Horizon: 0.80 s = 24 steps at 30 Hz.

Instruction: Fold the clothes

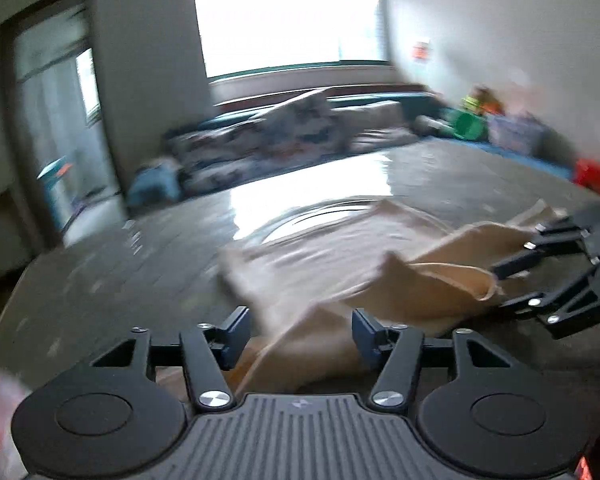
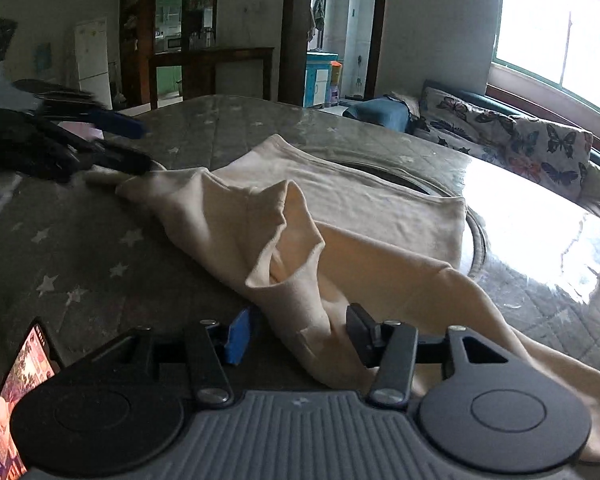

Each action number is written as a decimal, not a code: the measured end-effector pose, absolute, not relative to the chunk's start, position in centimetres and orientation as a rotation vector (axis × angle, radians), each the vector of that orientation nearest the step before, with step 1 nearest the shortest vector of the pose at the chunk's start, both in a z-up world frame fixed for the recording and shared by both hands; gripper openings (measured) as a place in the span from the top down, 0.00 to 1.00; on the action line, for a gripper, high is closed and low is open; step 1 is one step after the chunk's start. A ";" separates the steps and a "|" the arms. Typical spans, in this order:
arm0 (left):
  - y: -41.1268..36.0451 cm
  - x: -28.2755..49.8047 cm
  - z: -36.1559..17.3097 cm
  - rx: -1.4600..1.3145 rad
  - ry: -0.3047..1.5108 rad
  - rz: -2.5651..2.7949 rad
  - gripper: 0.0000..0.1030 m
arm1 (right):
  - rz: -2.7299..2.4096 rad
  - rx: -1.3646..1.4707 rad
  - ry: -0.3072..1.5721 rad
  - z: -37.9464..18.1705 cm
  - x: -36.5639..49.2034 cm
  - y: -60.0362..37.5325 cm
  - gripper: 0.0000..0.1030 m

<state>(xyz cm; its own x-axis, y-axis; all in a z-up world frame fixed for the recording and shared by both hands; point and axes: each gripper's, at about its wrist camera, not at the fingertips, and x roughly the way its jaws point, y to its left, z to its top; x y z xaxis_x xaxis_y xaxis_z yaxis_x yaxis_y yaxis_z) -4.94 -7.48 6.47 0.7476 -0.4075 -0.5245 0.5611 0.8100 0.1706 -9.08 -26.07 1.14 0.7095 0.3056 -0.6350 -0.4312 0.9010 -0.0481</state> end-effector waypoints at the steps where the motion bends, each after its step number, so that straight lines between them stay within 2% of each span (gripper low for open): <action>1: -8.6 -4.5 6.2 0.358 0.489 -0.577 0.42 | 0.411 -0.193 0.666 1.1 -9.0 -26.1 0.53; 4: -11.1 -2.6 5.1 0.414 0.503 -0.634 0.42 | 0.406 -0.180 0.669 0.9 -8.6 -26.0 0.55; 11: -12.9 0.2 3.2 0.449 0.565 -0.705 0.43 | 0.404 -0.153 0.671 0.7 -8.3 -26.5 0.75; 12: -12.9 0.3 3.1 0.441 0.573 -0.714 0.47 | 0.403 -0.151 0.667 0.8 -8.3 -26.5 0.78; 14: -12.8 0.3 2.9 0.428 0.585 -0.735 0.79 | 0.408 -0.146 0.655 1.0 -8.4 -26.7 0.85; 17: -12.1 -0.3 3.3 0.419 0.568 -0.743 0.92 | 0.418 -0.139 0.634 1.6 -8.9 -26.9 0.88; 24: -8.6 -4.5 6.3 0.327 0.453 -0.816 0.94 | 0.484 -0.158 0.573 3.7 -11.8 -27.6 0.88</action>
